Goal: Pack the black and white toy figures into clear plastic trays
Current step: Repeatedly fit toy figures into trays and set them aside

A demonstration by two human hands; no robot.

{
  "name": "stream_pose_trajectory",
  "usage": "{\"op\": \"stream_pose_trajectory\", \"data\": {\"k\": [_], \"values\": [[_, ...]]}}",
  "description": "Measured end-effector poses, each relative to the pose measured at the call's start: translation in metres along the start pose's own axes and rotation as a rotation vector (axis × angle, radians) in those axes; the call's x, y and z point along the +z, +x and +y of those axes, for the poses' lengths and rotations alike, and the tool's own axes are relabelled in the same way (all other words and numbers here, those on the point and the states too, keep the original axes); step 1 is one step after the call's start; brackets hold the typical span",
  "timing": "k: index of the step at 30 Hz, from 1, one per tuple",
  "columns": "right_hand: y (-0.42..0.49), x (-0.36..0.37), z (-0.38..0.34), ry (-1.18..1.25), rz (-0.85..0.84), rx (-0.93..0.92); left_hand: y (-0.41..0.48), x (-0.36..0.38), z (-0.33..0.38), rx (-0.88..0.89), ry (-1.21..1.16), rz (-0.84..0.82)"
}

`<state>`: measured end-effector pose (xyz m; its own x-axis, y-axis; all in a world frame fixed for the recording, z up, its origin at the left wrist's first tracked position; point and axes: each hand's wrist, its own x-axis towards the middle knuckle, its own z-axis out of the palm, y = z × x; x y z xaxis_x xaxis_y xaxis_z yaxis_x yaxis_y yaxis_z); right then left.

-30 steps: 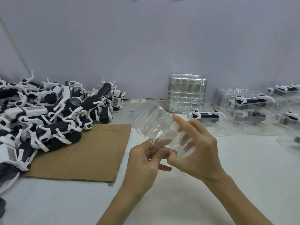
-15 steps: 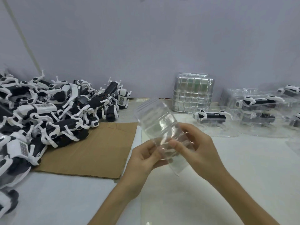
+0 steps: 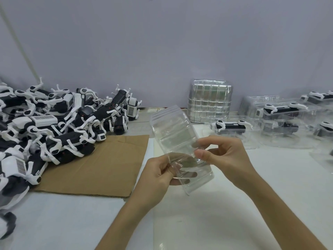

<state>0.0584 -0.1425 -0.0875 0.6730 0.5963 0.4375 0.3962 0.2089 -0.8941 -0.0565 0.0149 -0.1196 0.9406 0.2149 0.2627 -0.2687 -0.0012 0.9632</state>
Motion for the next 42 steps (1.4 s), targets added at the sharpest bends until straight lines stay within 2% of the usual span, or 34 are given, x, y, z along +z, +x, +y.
{"op": "stream_pose_trajectory", "data": {"k": [10,13,15,17,21,23,25,29,36,37,40,41,42], "values": [[-0.001,0.006,0.003,0.059,0.073,-0.027,-0.002,-0.009,0.004,0.008,0.024,0.007],[-0.004,0.014,0.010,0.047,-0.063,0.039,-0.006,-0.017,0.006,-0.029,-0.075,-0.031],[-0.007,0.016,0.011,-0.143,-0.170,0.053,-0.004,-0.017,0.007,-0.031,-0.125,-0.015],[-0.008,0.018,0.012,-0.270,-0.208,0.053,-0.002,-0.014,0.004,-0.015,-0.178,0.031],[-0.008,0.020,0.012,-0.172,-0.219,0.050,-0.003,-0.009,0.001,-0.075,-0.395,-0.061],[-0.010,0.021,0.013,-0.093,-0.212,0.047,-0.004,-0.012,0.000,-0.110,-0.429,-0.118],[-0.011,0.021,0.012,-0.053,-0.187,0.052,-0.003,-0.014,-0.001,-0.111,-0.404,-0.145],[-0.008,0.025,0.009,-0.107,-0.103,0.037,0.003,-0.017,-0.002,-0.066,-0.322,-0.063],[-0.009,0.028,-0.001,-0.133,-0.091,-0.086,0.005,-0.018,-0.007,-0.001,-0.222,-0.023],[-0.006,0.024,-0.005,-0.106,-0.036,-0.105,0.004,-0.025,-0.006,-0.007,-0.189,0.001],[0.006,-0.041,-0.011,0.145,0.482,-0.153,-0.005,-0.068,0.000,0.012,-0.076,0.279],[0.004,-0.065,-0.012,0.120,0.593,-0.172,-0.007,-0.080,0.003,0.023,-0.124,0.379],[0.003,-0.078,-0.012,0.055,0.608,-0.179,-0.005,-0.086,0.009,0.060,-0.203,0.422]]}}
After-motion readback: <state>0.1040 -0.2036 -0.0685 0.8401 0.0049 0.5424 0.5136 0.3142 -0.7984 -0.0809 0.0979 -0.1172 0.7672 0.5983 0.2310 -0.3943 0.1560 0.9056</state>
